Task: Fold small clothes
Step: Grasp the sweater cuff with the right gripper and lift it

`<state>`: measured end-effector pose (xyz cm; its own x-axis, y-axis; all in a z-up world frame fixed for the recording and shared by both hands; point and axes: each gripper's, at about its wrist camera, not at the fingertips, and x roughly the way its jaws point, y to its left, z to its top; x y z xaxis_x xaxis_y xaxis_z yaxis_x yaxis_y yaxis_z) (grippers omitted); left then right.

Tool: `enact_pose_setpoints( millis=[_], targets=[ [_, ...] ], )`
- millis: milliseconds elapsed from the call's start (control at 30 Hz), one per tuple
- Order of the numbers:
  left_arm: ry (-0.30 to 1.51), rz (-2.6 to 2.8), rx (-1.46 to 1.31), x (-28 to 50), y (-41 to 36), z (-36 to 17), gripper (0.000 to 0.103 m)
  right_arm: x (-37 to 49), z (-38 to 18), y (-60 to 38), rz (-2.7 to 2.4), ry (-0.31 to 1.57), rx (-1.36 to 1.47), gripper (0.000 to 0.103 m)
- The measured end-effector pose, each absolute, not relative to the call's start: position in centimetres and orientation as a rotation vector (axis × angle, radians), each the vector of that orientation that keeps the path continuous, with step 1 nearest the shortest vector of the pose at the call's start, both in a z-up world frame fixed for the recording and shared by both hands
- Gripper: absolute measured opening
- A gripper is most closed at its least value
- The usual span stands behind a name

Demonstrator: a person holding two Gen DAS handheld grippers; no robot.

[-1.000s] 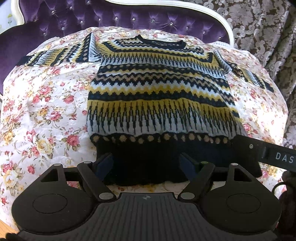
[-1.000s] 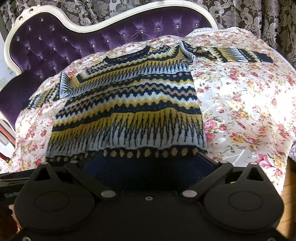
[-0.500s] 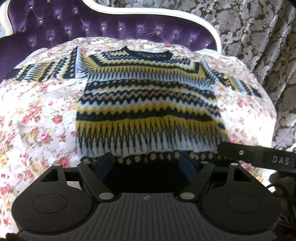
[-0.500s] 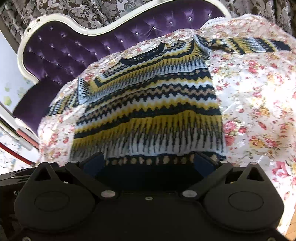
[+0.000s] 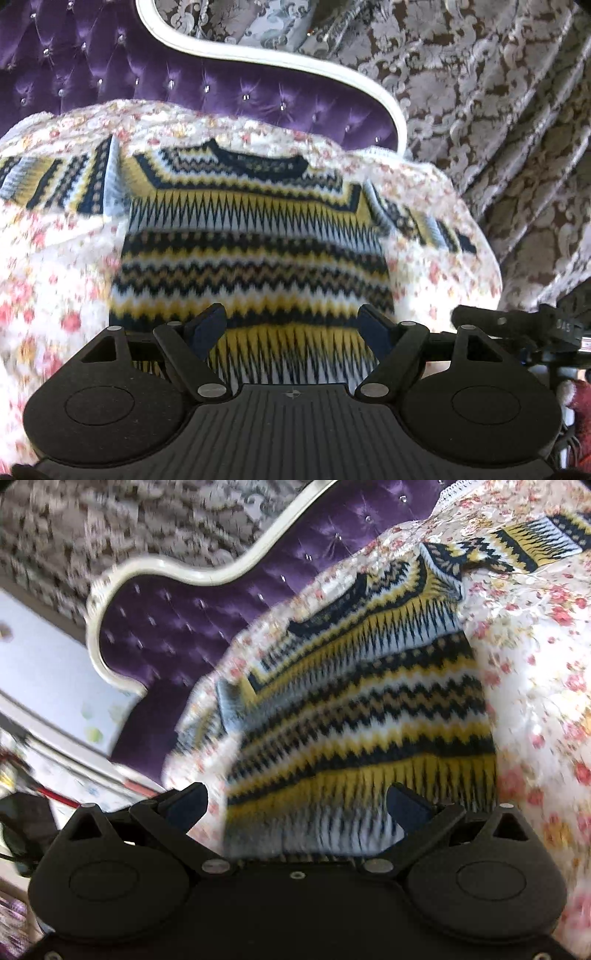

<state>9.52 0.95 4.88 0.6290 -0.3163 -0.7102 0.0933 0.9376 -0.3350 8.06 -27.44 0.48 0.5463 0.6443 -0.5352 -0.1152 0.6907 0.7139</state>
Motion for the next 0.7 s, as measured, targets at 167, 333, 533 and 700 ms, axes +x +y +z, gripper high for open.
enact_pose_setpoints(
  millis=[167, 333, 533, 700],
  targets=[
    [0.760, -0.175, -0.222, 13.1, 1.3, 5.7, 0.077, 11.7, 1.4, -31.2, 0.438, 0.805, 0.674, 0.103],
    [0.705, -0.087, -0.167, 17.6, 1.3, 4.8, 0.078, 15.7, 1.1, -35.2, 0.348, 0.760, 0.683, 0.103],
    [0.681, -0.032, -0.094, 22.3, 0.6, 1.9, 0.078, 20.0, -0.5, -40.7, 0.194, 0.709, 0.679, 0.103],
    [0.701, -0.013, -0.095, 25.1, 0.6, -1.4, 0.078, 22.5, -2.2, -46.0, 0.022, 0.676, 0.679, 0.103]
  ],
)
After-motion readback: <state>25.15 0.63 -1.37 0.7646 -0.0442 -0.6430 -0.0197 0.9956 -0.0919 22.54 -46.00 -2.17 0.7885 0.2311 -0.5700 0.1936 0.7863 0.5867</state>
